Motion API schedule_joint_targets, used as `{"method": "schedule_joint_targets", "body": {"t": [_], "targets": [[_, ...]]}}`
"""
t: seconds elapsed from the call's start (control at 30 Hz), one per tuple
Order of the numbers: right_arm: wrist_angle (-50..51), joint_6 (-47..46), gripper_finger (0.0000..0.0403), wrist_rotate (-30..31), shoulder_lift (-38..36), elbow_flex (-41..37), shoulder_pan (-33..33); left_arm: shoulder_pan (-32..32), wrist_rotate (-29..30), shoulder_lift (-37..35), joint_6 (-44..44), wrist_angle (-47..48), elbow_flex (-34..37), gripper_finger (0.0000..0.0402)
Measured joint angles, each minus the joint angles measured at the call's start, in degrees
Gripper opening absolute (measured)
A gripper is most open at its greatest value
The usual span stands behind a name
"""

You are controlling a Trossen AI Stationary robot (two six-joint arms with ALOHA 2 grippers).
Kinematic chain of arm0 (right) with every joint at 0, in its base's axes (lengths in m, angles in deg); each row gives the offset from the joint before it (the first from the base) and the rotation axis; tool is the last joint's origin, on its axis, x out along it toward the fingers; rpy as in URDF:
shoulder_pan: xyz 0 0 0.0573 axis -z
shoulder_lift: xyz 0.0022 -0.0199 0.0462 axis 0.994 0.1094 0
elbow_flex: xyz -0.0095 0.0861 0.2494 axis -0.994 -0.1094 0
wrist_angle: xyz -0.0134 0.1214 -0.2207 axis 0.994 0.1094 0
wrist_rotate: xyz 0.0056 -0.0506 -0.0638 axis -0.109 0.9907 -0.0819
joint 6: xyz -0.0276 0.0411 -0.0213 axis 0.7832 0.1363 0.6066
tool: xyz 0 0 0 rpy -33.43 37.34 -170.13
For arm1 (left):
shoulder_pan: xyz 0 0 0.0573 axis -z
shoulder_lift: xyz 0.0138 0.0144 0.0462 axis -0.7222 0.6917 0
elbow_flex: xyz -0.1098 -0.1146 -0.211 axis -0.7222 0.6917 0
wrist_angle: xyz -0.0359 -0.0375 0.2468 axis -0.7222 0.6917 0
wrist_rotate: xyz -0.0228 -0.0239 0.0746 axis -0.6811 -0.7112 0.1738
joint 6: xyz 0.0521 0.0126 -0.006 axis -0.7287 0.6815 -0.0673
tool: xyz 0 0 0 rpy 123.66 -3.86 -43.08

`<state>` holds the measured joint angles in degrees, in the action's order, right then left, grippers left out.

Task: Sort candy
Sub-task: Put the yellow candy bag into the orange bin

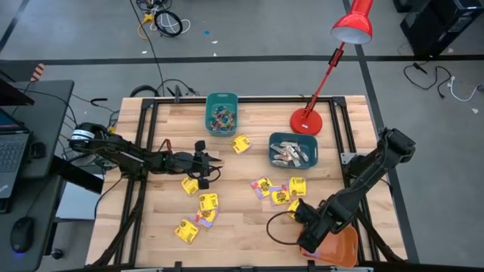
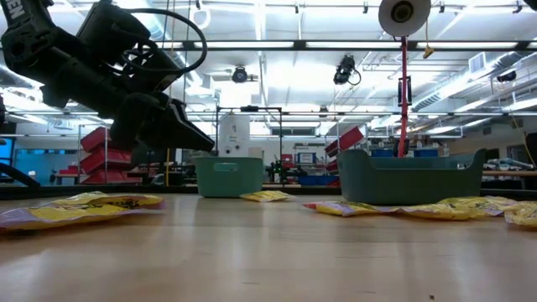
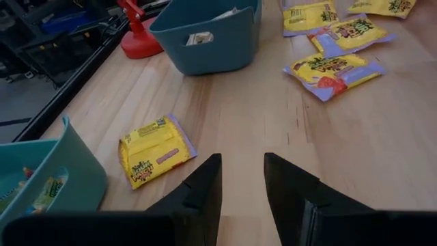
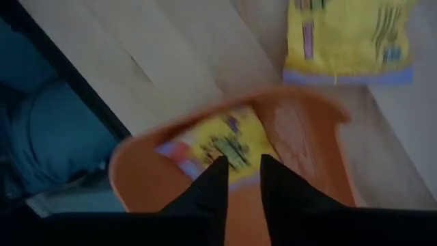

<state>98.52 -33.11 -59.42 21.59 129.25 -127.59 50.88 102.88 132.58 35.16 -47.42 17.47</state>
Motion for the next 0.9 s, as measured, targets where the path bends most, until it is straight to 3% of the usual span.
{"method": "schedule_joint_targets", "body": {"t": [0.17, 0.47, 0.57, 0.73, 0.9], "targets": [[-1.9, 2.5, 0.009, 10.1, -3.5, 0.0, -0.1, 0.0, -0.1, 0.0, -1.6, -2.3, 0.0, 0.0113], [-2.6, 14.5, 0.0081, 36.9, -13.6, 0.0, 3.4, 2.3, -0.8, 0.0, -4.6, -7.6, 0.0, 0.0113], [-6.4, 23.5, 0.0079, 37.0, -16.0, 0.0, 8.6, 3.0, -0.8, -0.1, -5.9, -8.1, -0.2, 0.0113], [-16.2, 42.4, 0.0078, 27.5, -14.9, 0.0, 17.3, 3.2, -0.7, -0.1, -6.3, -7.9, -0.5, 0.0113], [-17.0, 48.9, 0.0073, 23.6, -14.8, 0.0, 22.8, 3.7, -0.5, -0.1, -6.3, -6.8, -0.5, 0.0113]]}}
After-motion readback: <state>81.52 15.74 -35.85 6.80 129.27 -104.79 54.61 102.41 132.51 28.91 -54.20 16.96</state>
